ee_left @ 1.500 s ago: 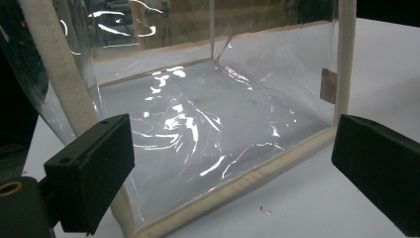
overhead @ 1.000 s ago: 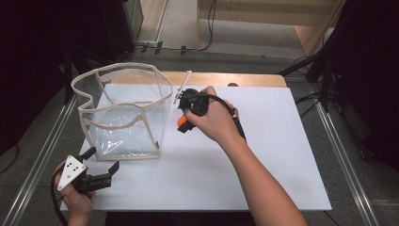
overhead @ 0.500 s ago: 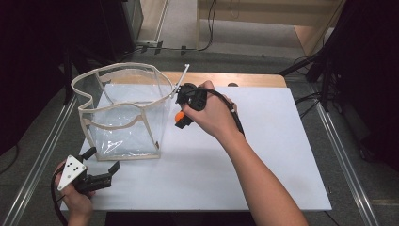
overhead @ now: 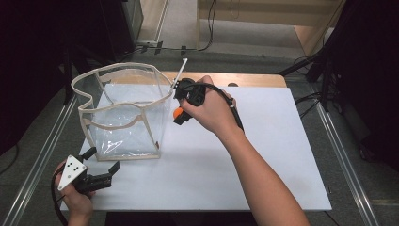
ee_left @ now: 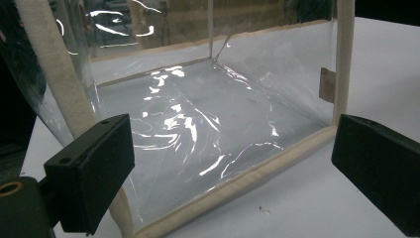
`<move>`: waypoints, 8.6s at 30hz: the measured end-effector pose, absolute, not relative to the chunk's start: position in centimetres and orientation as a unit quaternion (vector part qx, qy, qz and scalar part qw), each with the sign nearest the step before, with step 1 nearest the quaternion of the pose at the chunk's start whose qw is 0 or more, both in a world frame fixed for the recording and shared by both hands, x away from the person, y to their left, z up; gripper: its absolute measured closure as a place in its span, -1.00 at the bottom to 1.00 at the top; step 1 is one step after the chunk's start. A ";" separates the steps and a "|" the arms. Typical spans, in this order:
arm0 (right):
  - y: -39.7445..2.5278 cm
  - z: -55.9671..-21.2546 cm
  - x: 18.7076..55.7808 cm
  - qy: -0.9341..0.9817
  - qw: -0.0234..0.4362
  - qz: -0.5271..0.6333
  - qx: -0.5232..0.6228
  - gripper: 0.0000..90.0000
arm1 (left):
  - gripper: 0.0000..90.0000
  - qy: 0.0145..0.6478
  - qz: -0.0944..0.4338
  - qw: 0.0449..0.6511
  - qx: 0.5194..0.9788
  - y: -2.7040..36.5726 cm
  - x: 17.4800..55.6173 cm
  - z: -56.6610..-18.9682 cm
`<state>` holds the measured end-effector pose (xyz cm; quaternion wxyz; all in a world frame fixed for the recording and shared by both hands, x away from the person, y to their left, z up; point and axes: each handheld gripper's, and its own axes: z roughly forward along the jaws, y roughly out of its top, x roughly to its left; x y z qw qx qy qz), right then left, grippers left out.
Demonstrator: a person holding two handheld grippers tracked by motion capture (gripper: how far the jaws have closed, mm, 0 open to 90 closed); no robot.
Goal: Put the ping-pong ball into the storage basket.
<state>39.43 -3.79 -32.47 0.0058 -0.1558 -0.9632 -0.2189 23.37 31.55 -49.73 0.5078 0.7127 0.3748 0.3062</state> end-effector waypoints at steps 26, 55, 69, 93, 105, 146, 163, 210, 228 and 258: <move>-2.9 -30.1 40.2 -0.963 -0.001 -0.224 -0.148 0.08 | -0.92 0.374 0.306 0.509 0.712 31.5 23.4 -49.7; -1.4 -27.9 41.3 -0.965 -0.010 -0.221 -0.139 0.08 | -0.92 0.373 0.306 0.510 0.712 31.5 23.4 -49.8; -0.6 -27.1 41.9 -0.966 -0.013 -0.222 -0.135 0.08 | -0.92 0.372 0.306 0.508 0.714 31.5 23.4 -49.7; 0.0 -26.4 43.3 -0.961 -0.027 -0.227 -0.155 0.07 | -0.92 0.372 0.305 0.509 0.714 31.5 23.4 -49.7; 0.1 -26.9 44.7 -0.959 -0.035 -0.220 -0.176 0.07 | -0.92 0.372 0.305 0.508 0.714 31.5 23.4 -49.7; -5.4 -30.7 42.5 -0.937 -0.036 -0.257 -0.234 -1.00 | -0.92 0.374 0.305 0.509 0.713 31.5 23.4 -49.7; -7.2 -33.5 40.4 -0.933 -0.042 -0.255 -0.249 -1.00 | -0.92 0.374 0.306 0.508 0.713 31.5 23.4 -49.7; -15.0 -39.9 35.0 -0.906 -0.047 -0.298 -0.297 -1.00 | -0.92 0.372 0.307 0.503 0.717 31.4 23.4 -49.8; -18.0 -42.5 33.2 -0.894 -0.051 -0.314 -0.315 -1.00 | -0.92 0.372 0.306 0.503 0.718 31.4 23.4 -49.8; -24.2 -45.4 29.9 -0.869 -0.088 -0.340 -0.349 -1.00 | -0.92 0.371 0.308 0.499 0.720 31.3 23.4 -49.8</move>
